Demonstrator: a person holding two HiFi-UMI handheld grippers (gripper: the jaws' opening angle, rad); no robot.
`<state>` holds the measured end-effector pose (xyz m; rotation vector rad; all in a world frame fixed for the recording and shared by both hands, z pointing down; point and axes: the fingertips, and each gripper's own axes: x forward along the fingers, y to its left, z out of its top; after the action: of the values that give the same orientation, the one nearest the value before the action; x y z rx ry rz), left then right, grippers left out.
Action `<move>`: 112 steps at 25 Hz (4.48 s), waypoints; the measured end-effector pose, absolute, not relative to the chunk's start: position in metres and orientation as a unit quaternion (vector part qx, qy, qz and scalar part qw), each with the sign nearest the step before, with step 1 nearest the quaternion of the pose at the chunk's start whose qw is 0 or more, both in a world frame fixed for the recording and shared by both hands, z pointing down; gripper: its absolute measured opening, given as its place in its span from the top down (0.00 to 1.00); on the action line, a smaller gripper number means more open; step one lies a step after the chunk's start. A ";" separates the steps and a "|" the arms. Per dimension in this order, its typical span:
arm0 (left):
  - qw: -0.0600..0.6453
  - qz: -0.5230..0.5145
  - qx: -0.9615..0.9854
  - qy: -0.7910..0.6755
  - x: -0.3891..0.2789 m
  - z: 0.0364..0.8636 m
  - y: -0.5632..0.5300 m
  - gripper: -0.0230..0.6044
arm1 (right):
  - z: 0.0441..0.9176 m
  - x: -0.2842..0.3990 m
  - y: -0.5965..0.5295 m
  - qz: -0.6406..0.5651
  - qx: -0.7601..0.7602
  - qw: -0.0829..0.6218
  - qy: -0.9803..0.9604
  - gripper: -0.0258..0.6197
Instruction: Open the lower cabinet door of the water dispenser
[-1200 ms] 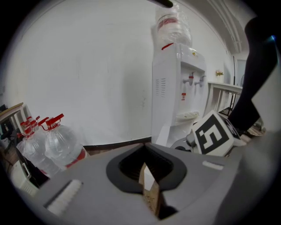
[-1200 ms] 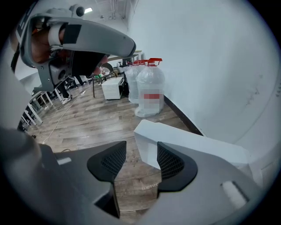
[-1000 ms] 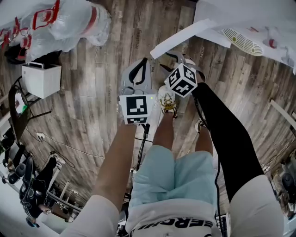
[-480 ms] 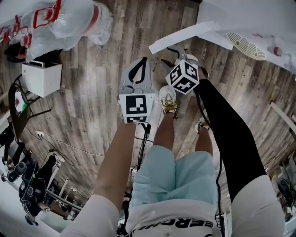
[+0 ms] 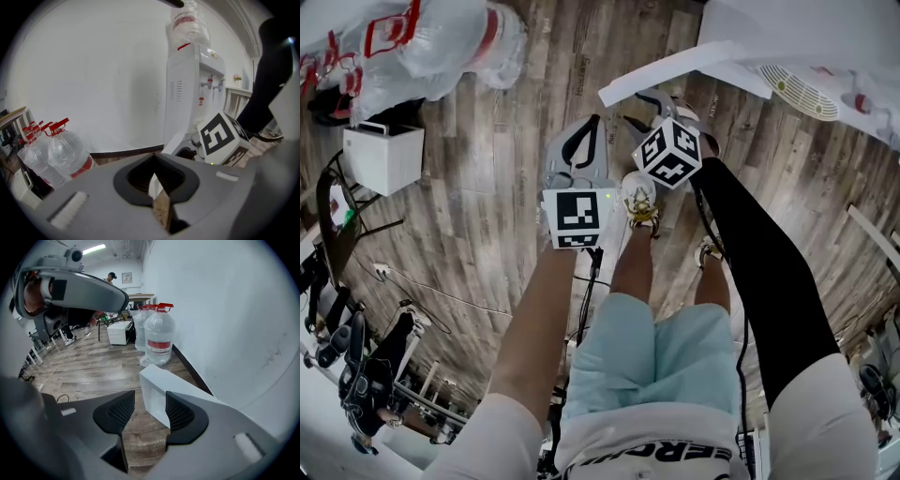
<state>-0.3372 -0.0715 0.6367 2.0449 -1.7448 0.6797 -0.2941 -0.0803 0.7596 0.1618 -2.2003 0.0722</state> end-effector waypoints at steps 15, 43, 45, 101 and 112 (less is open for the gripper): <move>0.180 0.242 0.741 -0.600 -0.326 0.639 -0.081 0.87 | 0.758 -0.285 -0.066 0.053 0.049 0.452 -0.889 0.65; 0.135 0.259 0.785 -0.547 -0.241 0.601 -0.042 0.87 | 0.680 -0.180 -0.045 0.116 0.187 0.390 -0.894 0.65; 0.128 0.260 0.789 -0.542 -0.230 0.594 -0.035 0.87 | 0.673 -0.165 -0.040 0.117 0.197 0.387 -0.893 0.65; -0.016 0.116 0.876 -0.469 -0.054 0.147 0.127 0.87 | 0.184 0.077 0.146 0.060 0.518 0.144 -0.841 0.65; -0.034 0.103 0.873 -0.475 -0.046 0.120 0.130 0.87 | 0.159 0.080 0.145 0.026 0.516 0.130 -0.846 0.65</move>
<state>-0.0462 0.1296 0.1195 2.8041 -1.5261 0.3308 0.0804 0.1450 0.1590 1.5007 -2.4585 0.0747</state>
